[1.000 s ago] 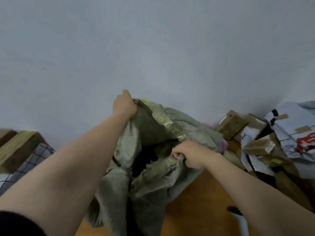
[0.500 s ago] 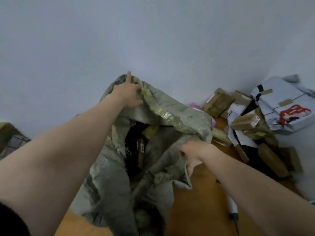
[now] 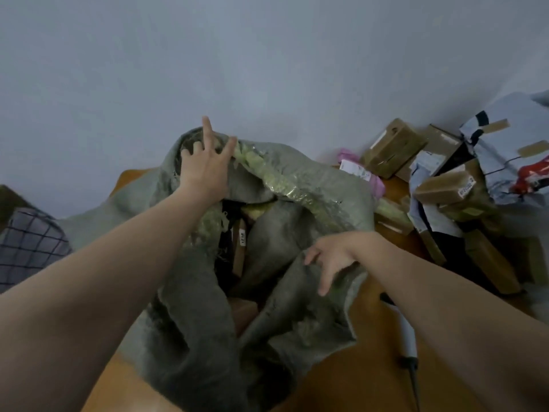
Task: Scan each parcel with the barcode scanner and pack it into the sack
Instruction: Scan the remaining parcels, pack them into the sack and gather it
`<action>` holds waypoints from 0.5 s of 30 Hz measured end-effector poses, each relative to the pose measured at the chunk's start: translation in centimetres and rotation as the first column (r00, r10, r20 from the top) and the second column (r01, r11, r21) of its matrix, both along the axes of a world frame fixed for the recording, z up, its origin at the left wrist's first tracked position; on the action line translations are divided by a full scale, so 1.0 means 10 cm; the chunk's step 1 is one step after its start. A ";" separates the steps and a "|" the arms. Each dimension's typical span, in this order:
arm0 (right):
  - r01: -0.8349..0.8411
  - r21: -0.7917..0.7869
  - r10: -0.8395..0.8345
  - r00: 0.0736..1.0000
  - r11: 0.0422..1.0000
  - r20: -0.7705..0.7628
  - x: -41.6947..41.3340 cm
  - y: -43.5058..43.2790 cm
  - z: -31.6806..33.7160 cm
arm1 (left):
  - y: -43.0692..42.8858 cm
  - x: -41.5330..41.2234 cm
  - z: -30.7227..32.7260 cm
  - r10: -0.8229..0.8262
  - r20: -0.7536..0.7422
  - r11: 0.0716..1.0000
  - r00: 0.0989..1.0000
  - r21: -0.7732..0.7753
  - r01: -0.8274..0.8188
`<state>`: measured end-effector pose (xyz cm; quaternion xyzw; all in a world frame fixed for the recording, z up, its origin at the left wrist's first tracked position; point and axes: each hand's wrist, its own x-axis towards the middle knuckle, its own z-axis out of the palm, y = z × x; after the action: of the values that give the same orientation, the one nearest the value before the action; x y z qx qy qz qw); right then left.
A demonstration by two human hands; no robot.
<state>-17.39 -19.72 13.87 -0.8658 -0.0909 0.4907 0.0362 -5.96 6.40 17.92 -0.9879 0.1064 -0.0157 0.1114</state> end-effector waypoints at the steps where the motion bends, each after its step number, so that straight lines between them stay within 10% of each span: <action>1: 0.040 0.089 -0.050 0.992 0.995 0.117 0.06 0.09 0.02 | -0.05 -0.09 0.00 -0.037 0.058 0.999 0.998 -0.034 0.039; 4: 0.016 0.235 -0.135 0.856 0.972 0.498 0.27 0.29 0.01 | -0.19 -0.37 -0.01 -0.250 0.080 0.948 0.965 -0.183 0.261; 8: -0.001 0.274 -0.135 0.868 0.962 0.477 0.56 0.36 -0.10 | -0.23 -0.57 -0.16 -0.250 -0.494 0.945 0.833 -0.312 0.098; 11: 0.062 0.263 -0.198 0.826 0.963 0.528 0.80 0.29 -0.22 | -0.03 -0.57 -0.22 -0.046 -0.781 0.970 0.623 -0.185 -0.160; 15: 0.237 0.272 -0.357 0.713 0.933 0.603 1.09 0.16 -0.14 | 0.29 -0.52 -0.18 0.218 -0.770 0.975 0.599 0.144 -0.170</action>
<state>-6.49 -18.09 12.42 -0.9773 0.0004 0.1418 0.1572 -11.16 9.35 16.11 -0.8982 0.0368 0.4301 0.0827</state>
